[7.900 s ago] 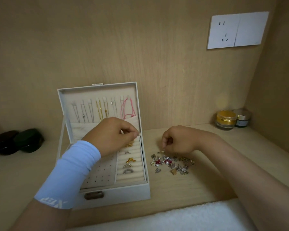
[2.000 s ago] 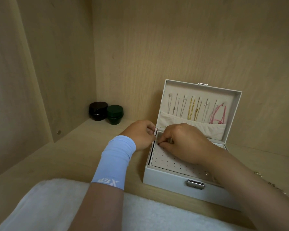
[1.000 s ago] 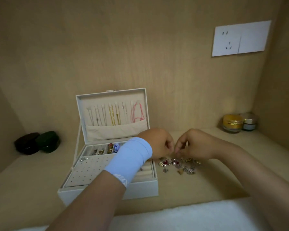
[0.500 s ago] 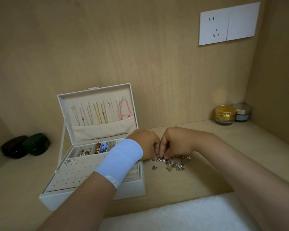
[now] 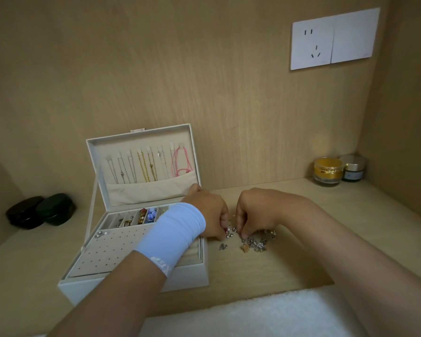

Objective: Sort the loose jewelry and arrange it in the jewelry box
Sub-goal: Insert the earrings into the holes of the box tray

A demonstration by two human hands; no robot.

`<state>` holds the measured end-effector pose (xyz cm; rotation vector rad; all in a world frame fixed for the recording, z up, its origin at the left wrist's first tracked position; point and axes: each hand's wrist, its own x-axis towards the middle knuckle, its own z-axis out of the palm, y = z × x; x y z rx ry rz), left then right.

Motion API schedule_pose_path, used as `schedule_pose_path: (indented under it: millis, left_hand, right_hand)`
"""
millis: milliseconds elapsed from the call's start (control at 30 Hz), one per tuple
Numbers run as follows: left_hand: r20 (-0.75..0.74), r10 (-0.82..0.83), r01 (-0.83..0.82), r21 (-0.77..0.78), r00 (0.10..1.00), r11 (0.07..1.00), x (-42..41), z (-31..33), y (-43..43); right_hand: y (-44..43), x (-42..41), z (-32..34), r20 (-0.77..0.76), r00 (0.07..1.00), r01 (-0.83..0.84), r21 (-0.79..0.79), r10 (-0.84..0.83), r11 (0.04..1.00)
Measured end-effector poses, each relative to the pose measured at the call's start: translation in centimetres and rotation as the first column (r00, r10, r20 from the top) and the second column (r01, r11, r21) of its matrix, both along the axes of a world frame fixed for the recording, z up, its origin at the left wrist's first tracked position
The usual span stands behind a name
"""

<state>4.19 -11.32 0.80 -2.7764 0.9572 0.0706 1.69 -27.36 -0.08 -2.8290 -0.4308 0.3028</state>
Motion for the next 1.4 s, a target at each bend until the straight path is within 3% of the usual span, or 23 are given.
schedule_pose_path:
  millis: [267, 400, 667, 867, 1133, 1400]
  left_hand:
    - [-0.017, 0.051, -0.052, -0.056, 0.999, 0.997, -0.3, -0.2, -0.6]
    - [-0.043, 0.109, -0.115, -0.189, 0.993, 0.975, -0.9, 0.7, 0.0]
    - [-0.171, 0.181, -0.244, -0.509, 0.968, 0.826, -2.0, 2.1, 1.7]
    - [-0.173, 0.153, -0.229, -0.642, 0.973, 0.732, -2.8, 2.0, 3.1]
    - [-0.241, 0.107, -0.245, -0.675, 0.965, 0.695, -3.3, 2.4, 7.4]
    - [-0.262, 0.144, -0.275, -0.579, 0.954, 0.767, -3.6, 1.7, 15.1]
  right_hand:
    - [-1.1, 0.8, -0.6, 0.009, 1.0, -0.003, 0.069, 0.002, 0.998]
    - [-1.3, 1.0, -0.7, -0.007, 1.0, -0.017, 0.16, 0.019, 0.987]
    - [-1.1, 0.8, -0.2, -0.019, 0.999, -0.031, 0.225, 0.036, 0.974]
    - [-0.3, 0.3, -0.1, -0.043, 0.999, -0.009, 0.258, 0.02, 0.966]
    - [-0.2, -0.2, 0.6, -0.161, 0.987, 0.068, 0.385, -0.006, 0.92]
    - [2.5, -1.0, 2.3, -0.082, 0.996, 0.063, 0.548, -0.022, 0.834]
